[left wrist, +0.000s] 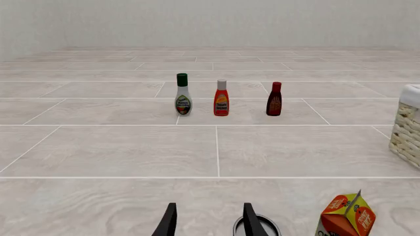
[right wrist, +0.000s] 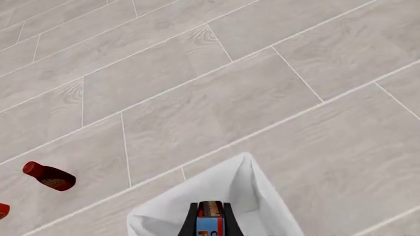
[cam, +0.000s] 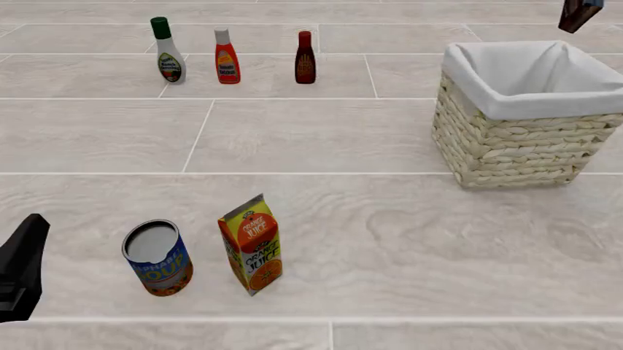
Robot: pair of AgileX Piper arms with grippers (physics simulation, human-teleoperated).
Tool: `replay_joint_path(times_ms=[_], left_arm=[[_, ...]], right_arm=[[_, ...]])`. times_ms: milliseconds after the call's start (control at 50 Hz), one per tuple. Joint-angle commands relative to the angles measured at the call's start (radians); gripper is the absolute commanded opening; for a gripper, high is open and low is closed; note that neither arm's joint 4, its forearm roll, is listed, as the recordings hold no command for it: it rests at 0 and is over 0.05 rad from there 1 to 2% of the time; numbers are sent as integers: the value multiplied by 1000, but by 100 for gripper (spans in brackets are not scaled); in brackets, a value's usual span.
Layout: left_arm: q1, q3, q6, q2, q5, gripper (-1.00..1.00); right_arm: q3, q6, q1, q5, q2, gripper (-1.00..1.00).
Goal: Pick the chocolate pudding and place it in the basket.
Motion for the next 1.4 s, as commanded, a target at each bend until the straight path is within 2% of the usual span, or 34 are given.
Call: replay_joint_path(times_ms=[20, 560, 1400], left_arm=[[0, 0, 0, 0, 0, 100], [0, 0, 0, 0, 0, 100], [0, 0, 0, 0, 0, 100]], right_arm=[[-52, 27, -1, 20, 51, -100], [-56, 31, 0, -6, 104, -100], [117, 47, 7, -100, 78, -100]])
